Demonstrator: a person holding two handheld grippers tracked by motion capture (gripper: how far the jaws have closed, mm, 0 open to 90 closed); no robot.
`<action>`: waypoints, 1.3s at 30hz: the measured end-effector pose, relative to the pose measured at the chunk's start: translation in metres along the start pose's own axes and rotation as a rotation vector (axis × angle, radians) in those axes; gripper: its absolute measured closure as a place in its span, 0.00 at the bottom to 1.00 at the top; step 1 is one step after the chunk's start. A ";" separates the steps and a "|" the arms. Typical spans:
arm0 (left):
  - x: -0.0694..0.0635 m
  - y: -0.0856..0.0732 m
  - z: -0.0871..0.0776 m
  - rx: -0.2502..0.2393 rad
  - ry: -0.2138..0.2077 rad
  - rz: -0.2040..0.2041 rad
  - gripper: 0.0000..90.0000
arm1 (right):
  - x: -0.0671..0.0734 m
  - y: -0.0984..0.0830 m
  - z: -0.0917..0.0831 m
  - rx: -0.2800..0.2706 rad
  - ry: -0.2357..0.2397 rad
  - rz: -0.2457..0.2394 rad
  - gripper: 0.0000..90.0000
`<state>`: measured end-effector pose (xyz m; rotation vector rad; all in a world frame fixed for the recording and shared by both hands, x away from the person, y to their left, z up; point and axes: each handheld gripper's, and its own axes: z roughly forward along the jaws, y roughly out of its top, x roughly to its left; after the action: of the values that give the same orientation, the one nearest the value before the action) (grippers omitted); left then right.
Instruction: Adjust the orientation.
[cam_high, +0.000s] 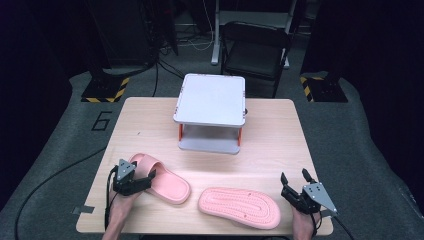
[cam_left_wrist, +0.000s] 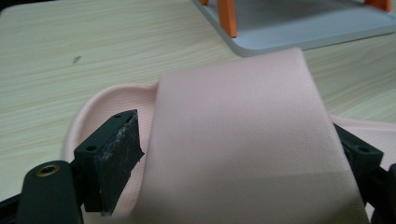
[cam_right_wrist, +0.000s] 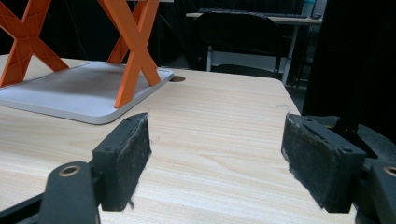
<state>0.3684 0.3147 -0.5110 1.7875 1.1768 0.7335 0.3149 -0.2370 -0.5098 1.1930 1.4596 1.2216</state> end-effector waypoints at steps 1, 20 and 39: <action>0.000 0.000 -0.002 -0.003 -0.001 -0.007 0.19 | 0.000 0.000 0.000 0.000 0.003 0.005 0.26; 0.036 -0.021 -0.018 0.014 0.068 -0.125 0.57 | 0.001 0.000 0.000 0.003 0.002 0.009 0.26; 0.020 -0.009 -0.008 -0.037 -0.089 -0.076 0.53 | -0.005 -0.001 -0.001 0.003 -0.002 0.033 0.26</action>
<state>0.3656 0.3373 -0.5153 1.7180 1.1578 0.6216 0.3149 -0.2417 -0.5100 1.2247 1.4459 1.2405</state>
